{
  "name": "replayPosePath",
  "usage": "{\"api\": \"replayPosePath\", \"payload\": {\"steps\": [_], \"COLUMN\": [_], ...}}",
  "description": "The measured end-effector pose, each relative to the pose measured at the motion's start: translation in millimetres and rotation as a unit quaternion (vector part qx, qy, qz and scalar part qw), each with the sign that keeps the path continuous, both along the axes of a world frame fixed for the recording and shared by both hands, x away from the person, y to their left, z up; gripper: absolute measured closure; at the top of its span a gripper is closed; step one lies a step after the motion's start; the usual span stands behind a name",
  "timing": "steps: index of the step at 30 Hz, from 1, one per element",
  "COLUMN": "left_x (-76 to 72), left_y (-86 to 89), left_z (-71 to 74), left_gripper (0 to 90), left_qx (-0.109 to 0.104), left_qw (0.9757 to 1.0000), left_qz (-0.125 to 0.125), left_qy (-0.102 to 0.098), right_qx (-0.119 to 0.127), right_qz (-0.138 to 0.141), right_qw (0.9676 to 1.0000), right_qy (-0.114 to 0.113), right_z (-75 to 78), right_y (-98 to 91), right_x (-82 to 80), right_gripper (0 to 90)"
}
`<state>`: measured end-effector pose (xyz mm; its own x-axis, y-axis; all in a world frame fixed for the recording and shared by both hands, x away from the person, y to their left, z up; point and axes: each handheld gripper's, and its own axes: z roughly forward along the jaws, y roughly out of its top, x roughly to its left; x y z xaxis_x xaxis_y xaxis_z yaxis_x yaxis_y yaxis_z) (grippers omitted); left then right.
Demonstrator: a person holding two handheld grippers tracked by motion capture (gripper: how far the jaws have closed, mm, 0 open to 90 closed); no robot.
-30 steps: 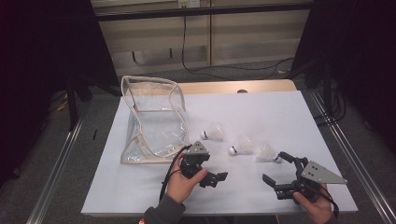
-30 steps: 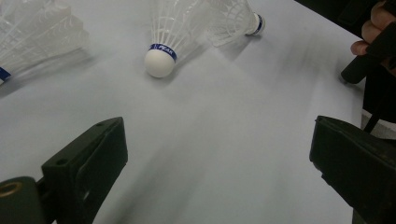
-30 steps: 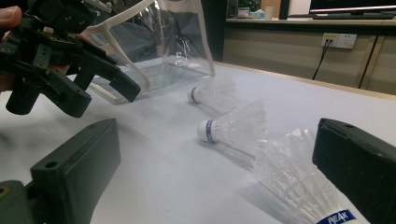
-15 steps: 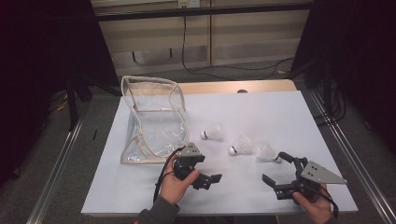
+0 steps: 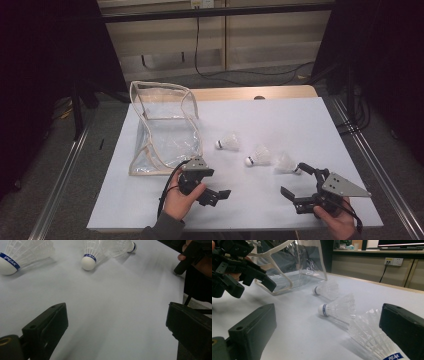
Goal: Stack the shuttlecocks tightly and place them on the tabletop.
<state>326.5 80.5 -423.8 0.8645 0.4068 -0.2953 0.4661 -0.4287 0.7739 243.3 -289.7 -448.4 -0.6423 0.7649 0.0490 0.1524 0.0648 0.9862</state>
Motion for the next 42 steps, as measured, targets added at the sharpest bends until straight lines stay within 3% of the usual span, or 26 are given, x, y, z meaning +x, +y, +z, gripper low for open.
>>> {"api": "replayPosePath", "payload": {"steps": [9,29,42], "left_x": [-3.7,-6.8,-8.3], "left_y": [9.6,35.9,50.9], "left_z": [-0.4,2.8,4.2], "left_gripper": [4.1,4.1,4.1], "left_qx": [0.001,-0.009,-0.007], "left_qw": [1.0,0.9999,0.9998], "left_qz": [-0.009,0.006,0.003], "left_qy": [-0.002,-0.01,-0.018], "right_qx": [0.0,-0.001,-0.001], "right_qz": [0.0,0.0,0.0], "right_qw": [1.0,1.0,1.0], "right_qy": [0.0,0.001,0.002], "right_z": [0.0,0.0,-0.3], "right_y": [0.8,1.5,2.2], "right_x": [-0.2,-0.2,0.0], "right_gripper": [0.5,0.5,0.5]}}
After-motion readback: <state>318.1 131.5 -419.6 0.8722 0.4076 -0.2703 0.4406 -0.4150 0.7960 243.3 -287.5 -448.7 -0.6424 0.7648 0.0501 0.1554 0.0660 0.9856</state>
